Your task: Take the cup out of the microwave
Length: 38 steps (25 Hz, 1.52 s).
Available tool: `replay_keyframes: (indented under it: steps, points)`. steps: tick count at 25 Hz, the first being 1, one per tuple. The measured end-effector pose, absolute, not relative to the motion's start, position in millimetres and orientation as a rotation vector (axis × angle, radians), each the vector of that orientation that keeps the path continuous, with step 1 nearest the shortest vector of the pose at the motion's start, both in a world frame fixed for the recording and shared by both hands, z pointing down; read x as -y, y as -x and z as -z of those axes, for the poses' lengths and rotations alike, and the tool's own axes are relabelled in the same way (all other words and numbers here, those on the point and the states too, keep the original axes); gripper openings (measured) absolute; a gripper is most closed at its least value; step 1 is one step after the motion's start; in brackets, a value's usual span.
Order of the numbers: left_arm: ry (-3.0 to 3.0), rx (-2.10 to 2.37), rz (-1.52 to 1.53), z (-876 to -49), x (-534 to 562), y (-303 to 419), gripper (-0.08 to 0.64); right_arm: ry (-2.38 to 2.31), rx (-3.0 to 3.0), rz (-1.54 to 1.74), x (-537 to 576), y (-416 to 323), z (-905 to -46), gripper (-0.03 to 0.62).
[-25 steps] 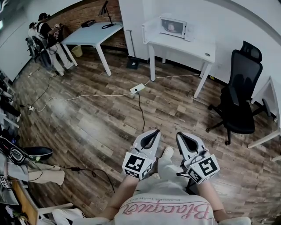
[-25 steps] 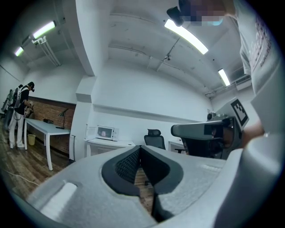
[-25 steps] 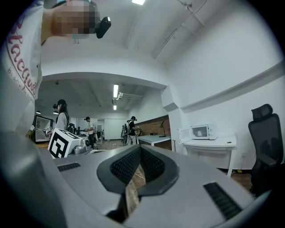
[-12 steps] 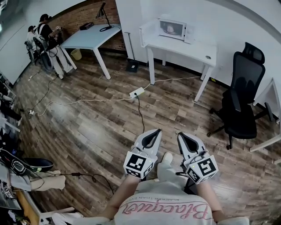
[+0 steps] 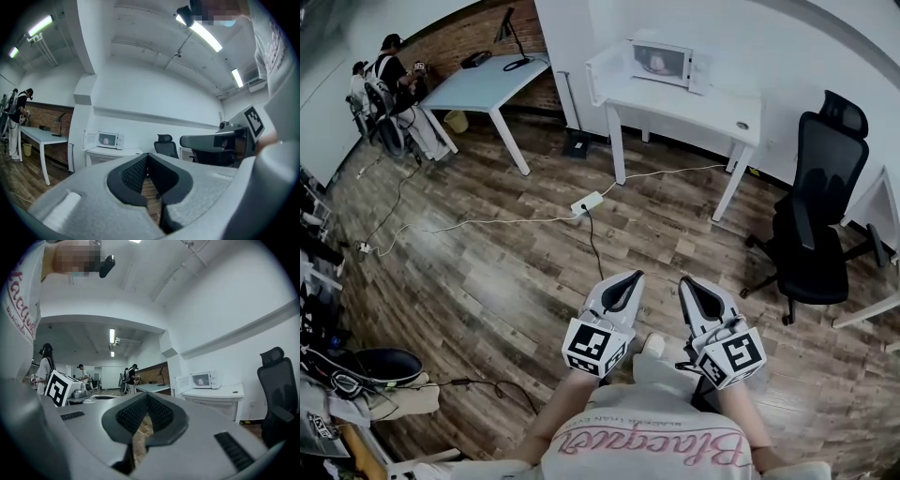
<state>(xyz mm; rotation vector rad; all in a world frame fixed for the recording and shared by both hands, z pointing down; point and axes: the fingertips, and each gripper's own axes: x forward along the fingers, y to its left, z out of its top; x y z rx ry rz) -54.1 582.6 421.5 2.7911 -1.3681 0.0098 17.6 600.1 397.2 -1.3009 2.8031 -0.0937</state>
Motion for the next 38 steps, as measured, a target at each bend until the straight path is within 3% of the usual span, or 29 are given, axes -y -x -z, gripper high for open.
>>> replay_keyframes:
  steps: [20, 38]
  points:
    - [-2.807, 1.347, -0.018, -407.8, -455.5, 11.8, 0.005, 1.296, -2.795, 0.115, -475.3, -51.4, -384.3, 0.012]
    - [-2.779, 1.355, -0.025, -416.6, -406.6, -3.6, 0.005, 1.287, -2.823, 0.135, -426.7, -67.6, -393.6, 0.012]
